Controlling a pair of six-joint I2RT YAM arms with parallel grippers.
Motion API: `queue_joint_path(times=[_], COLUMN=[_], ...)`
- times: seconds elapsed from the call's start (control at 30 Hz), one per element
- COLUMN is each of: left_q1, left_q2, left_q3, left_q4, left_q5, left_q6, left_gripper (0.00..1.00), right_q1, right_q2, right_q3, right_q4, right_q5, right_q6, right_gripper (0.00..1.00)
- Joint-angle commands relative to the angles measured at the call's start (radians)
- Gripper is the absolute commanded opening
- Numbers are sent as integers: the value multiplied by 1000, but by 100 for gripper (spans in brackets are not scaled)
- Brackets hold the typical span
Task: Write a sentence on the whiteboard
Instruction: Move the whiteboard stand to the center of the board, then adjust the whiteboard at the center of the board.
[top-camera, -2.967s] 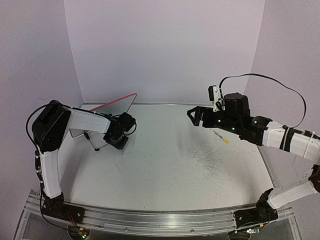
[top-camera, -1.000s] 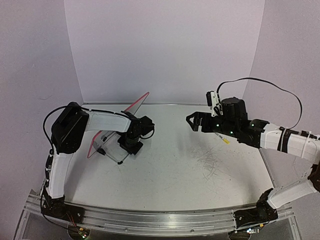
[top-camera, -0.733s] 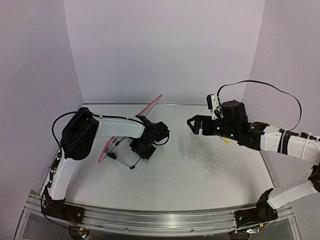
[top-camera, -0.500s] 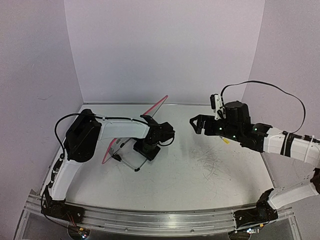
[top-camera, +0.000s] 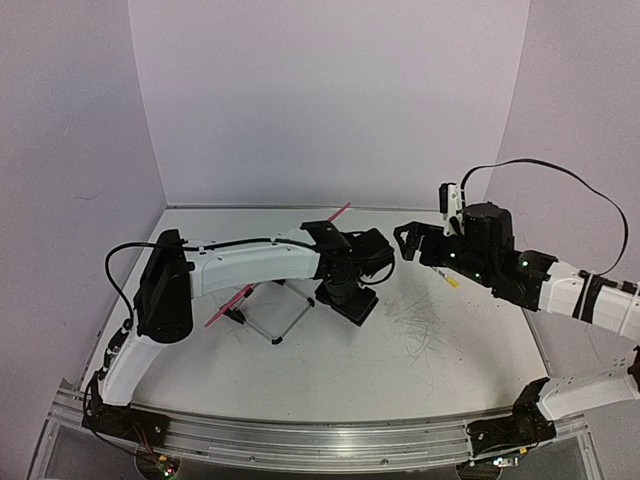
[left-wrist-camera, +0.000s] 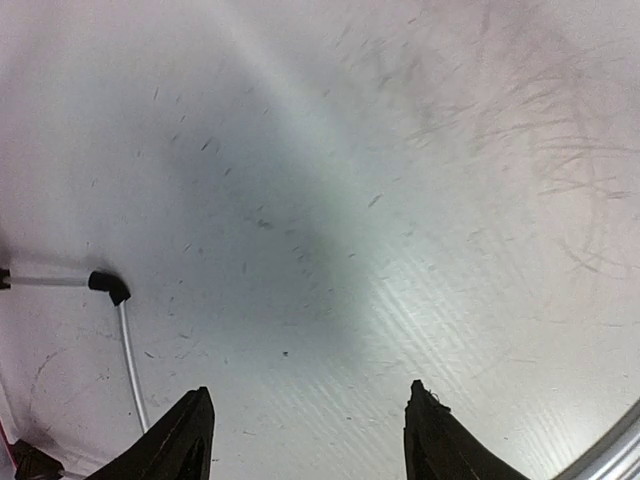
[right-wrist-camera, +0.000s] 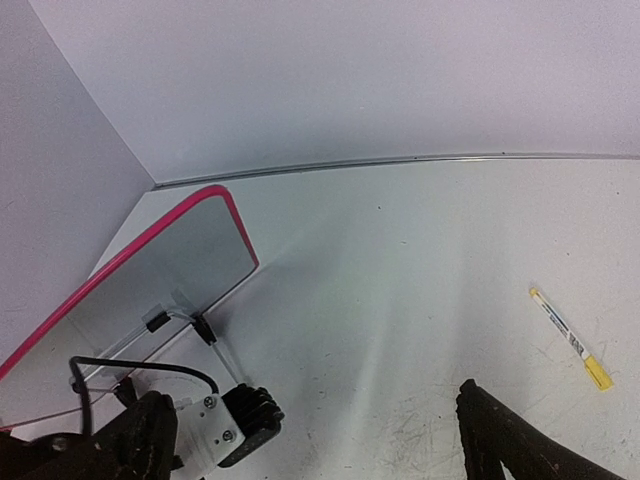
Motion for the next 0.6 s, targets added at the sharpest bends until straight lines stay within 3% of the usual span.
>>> queue_joint_path(times=[0.0, 0.1, 0.23, 0.37, 0.5, 0.57], left_q1=[-53, -51, -39, 15, 200, 358], left_q2=[-68, -133, -252, -381, -581, -674], left_q3=[180, 211, 230, 209, 9, -156], left_q4=[19, 26, 42, 61, 153, 213], left_q5=[111, 99, 114, 45, 16, 67], left_q6=[111, 133, 157, 169, 157, 136], left_gripper=[67, 68, 68, 70, 72, 74], right_q1=[-6, -69, -190, -205, -178, -122], right_q2=[-88, -159, -258, -245, -116, -61], right_q3=[-26, -35, -70, -25, 94, 163], right_q4=[-29, -141, -159, -144, -173, -173], right_q5=[206, 336, 301, 229, 54, 25], right_q6=[66, 159, 182, 105, 90, 94], right_gripper=[98, 98, 98, 98, 98, 98])
